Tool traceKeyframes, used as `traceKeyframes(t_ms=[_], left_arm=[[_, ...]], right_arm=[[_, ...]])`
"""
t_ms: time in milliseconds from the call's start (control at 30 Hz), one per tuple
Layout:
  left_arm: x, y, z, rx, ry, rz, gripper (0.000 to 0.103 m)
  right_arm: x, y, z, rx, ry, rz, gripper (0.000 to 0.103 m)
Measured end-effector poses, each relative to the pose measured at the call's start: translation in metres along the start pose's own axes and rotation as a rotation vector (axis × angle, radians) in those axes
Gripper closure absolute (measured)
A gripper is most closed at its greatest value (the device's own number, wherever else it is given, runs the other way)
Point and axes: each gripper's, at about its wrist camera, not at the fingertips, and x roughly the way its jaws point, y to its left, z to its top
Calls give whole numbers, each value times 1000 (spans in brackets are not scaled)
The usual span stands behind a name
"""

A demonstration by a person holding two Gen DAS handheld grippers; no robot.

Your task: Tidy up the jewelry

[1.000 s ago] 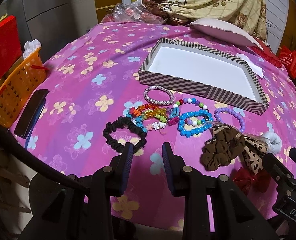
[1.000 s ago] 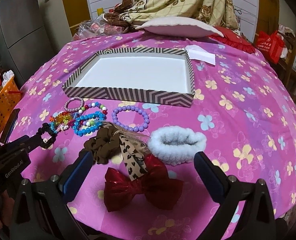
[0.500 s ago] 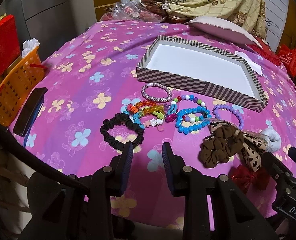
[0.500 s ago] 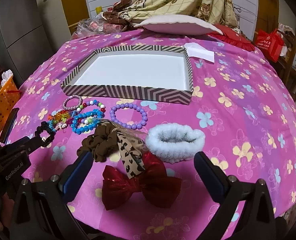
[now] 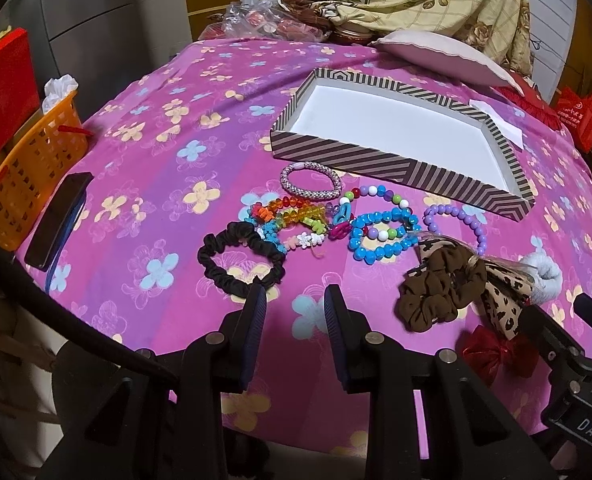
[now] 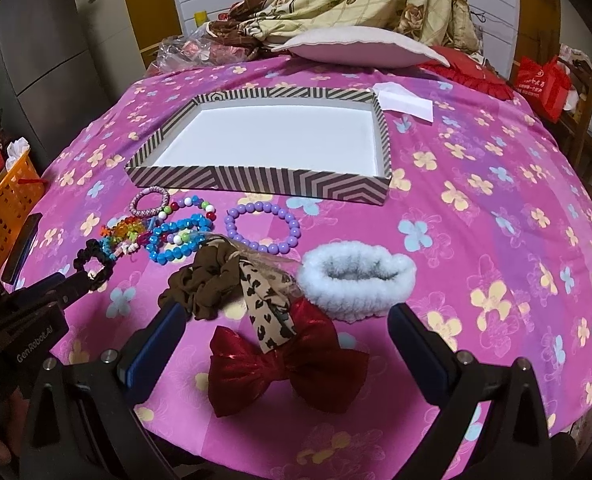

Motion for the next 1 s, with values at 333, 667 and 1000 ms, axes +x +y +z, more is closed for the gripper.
traceKeyframes(t_ms=[333,667,1000], left_arm=[[0,1,0,-2,1,-1,54],[-2,0,1,6,-1,0,54],[-2,-1,0,8,-2,3,54]], right_arm=[[0,2,0,-6,0,1,1],[0,3,0,-8,1,2,1],[1,4,-1,-9,3,3,1]])
